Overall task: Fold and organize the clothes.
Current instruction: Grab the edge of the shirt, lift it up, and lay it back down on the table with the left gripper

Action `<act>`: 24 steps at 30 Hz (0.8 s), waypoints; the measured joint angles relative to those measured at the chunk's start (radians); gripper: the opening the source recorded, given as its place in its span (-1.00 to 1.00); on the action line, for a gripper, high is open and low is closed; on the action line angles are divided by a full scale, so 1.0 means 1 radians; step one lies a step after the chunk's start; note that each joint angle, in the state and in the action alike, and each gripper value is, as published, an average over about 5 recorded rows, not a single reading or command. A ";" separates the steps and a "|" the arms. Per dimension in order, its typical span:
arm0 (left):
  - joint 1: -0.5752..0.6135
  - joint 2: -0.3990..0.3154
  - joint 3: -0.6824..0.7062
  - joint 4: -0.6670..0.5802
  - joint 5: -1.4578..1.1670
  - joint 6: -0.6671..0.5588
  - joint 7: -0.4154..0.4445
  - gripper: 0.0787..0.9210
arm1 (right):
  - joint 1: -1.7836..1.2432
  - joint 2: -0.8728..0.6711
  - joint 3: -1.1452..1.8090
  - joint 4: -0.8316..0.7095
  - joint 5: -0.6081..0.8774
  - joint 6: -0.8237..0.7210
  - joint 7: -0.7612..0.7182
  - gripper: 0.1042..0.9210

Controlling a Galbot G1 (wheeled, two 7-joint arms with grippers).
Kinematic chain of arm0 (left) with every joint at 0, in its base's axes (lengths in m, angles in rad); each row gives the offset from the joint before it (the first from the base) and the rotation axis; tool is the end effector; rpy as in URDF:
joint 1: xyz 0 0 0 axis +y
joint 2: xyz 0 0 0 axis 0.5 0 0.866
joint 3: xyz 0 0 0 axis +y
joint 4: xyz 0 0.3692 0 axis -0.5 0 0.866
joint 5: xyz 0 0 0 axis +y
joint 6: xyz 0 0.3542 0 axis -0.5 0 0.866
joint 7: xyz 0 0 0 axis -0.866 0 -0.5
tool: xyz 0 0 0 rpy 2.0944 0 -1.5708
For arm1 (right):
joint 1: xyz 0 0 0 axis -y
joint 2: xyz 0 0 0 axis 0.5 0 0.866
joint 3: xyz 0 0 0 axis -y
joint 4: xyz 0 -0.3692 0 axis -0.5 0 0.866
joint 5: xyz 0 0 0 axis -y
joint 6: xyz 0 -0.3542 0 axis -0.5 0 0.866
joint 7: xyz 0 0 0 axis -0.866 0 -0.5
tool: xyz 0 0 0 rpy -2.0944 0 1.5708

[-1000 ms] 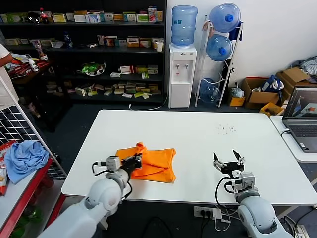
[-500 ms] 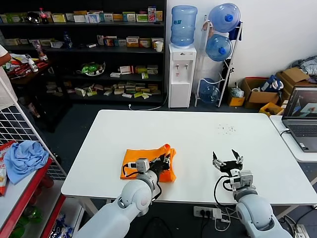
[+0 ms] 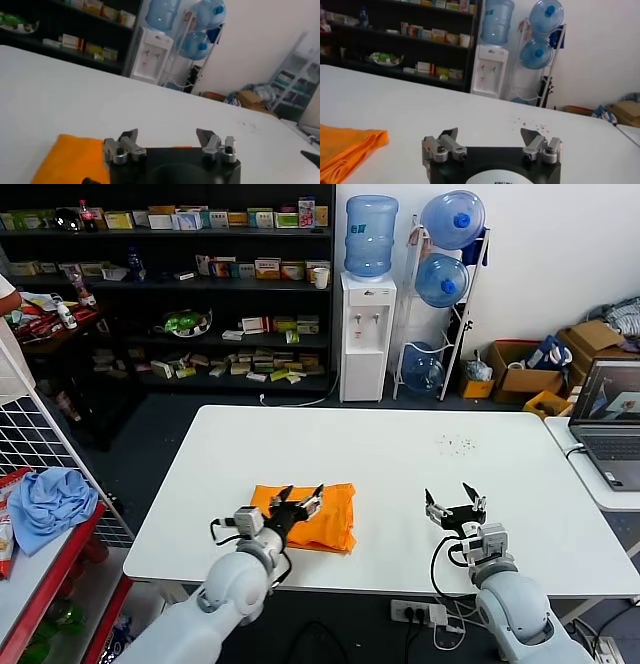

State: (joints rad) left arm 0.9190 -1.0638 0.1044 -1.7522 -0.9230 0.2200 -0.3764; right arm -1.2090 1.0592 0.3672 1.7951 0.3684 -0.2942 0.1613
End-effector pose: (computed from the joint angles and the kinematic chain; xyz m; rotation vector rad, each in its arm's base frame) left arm 0.3264 -0.0307 -0.3272 -0.4075 -2.6677 0.3708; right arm 0.2916 -0.0953 -0.3309 0.0981 -2.8264 0.2362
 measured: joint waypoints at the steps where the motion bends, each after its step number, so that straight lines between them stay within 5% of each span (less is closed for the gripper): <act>1: 0.010 0.024 -0.013 -0.003 -0.005 0.007 0.011 0.75 | 0.000 -0.001 -0.002 -0.002 0.001 0.002 -0.002 0.76; 11: 0.037 0.177 -0.120 0.041 -0.068 0.128 0.158 0.77 | -0.005 -0.006 -0.006 -0.021 0.008 0.021 -0.016 0.76; 24: -0.006 0.189 -0.136 0.180 -0.073 0.198 0.345 0.77 | -0.020 -0.009 0.015 -0.022 0.014 0.024 -0.018 0.76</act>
State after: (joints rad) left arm 0.9127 -0.8753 -0.0314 -1.5724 -0.9956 0.4177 -0.0318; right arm -1.2289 1.0497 0.3819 1.7727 0.3823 -0.2705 0.1432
